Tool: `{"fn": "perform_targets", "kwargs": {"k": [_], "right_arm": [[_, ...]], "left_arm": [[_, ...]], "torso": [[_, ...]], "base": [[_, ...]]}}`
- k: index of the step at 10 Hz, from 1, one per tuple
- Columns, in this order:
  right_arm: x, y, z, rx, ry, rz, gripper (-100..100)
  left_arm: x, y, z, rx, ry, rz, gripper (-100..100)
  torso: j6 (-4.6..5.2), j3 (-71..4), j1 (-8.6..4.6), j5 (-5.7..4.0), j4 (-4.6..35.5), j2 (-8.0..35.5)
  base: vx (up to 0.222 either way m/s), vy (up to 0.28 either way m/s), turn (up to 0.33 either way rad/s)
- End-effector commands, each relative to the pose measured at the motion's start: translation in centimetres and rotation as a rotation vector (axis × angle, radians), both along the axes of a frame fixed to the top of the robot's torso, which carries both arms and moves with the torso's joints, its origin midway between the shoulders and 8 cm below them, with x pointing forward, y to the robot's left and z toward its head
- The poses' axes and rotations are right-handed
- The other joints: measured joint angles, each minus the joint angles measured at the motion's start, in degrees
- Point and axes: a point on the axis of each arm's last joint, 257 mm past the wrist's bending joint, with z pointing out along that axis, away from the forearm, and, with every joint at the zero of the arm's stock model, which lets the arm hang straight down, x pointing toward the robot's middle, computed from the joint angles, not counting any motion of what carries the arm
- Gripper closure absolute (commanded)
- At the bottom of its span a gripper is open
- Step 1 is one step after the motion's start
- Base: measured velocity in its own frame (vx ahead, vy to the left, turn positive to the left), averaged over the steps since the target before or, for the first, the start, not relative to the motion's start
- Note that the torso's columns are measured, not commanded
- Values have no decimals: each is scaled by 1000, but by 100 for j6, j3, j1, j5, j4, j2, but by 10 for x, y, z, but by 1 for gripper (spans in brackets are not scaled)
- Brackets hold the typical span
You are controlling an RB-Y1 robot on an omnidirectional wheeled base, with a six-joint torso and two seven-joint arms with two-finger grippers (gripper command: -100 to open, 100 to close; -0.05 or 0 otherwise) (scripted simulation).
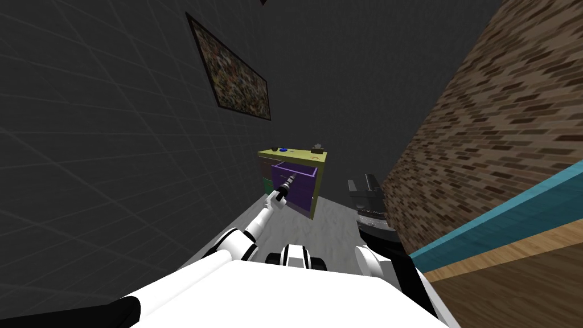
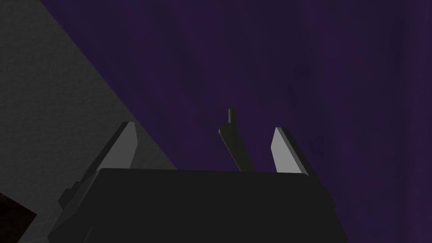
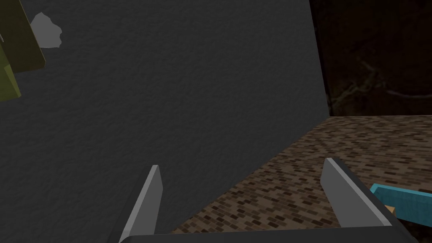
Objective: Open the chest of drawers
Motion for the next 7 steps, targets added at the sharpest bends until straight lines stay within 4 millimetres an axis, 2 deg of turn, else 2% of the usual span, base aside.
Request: {"fn": "perform_targets", "kwargs": {"k": [1,2,3,4,7], "right_arm": [[0,0,0,0,0,0,0],[0,0,0,0,0,0,0],[0,0,0,0,0,0,0],[0,0,0,0,0,0,0],[0,0,0,0,0,0,0]], "left_arm": [[9,-7,18,-3,2,7,-100],[12,-9,24,-4,2,9,-100],[9,-8,16,-2,7,8,-100],[9,-8,16,-2,12,9,0],[9,-7,12,-1,18,11,0]], "torso": [[0,3,-3,0,0,5],[-2,5,-9,-3,5,8],[-6,12,-7,-4,20,19],[-7,11,-10,-4,16,16],[-1,3,-8,-3,5,6]], "base": [[-39,40,-16],[-43,38,-24],[-16,16,-12],[0,0,0],[0,0,0]]}}
